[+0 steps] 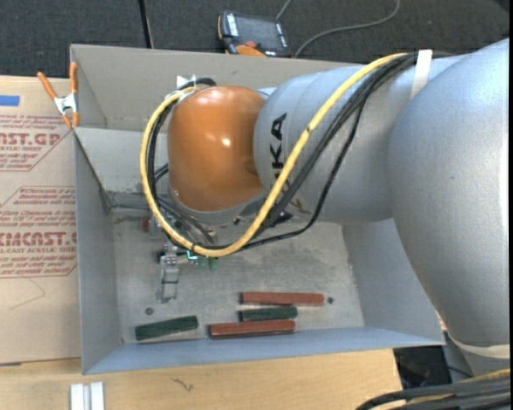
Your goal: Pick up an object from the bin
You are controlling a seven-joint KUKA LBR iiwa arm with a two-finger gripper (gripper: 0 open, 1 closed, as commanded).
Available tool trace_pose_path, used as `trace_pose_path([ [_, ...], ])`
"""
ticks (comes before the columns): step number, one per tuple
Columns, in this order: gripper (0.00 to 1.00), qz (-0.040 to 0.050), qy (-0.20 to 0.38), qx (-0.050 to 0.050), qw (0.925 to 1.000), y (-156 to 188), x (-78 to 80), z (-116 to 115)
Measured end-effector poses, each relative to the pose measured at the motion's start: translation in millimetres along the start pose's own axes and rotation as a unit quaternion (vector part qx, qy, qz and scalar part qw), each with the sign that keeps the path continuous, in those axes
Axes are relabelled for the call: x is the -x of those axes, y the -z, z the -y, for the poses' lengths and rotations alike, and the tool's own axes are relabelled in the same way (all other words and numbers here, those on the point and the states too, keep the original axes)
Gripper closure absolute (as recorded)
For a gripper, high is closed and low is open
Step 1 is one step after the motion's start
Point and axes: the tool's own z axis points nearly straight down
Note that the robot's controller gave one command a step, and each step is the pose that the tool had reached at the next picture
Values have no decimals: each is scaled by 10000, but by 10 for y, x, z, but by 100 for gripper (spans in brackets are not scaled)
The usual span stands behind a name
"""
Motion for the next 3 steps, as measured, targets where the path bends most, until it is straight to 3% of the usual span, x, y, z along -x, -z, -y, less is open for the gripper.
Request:
trace_pose_path([
  [1, 0, 16, 870, 0, 9962, -1151, -131, 322],
  [2, 0, 27, 736, -20, 9973, -920, -263, 1249],
  [3, 0, 28, 165, -5, 9999, -832, -291, 1746],
])
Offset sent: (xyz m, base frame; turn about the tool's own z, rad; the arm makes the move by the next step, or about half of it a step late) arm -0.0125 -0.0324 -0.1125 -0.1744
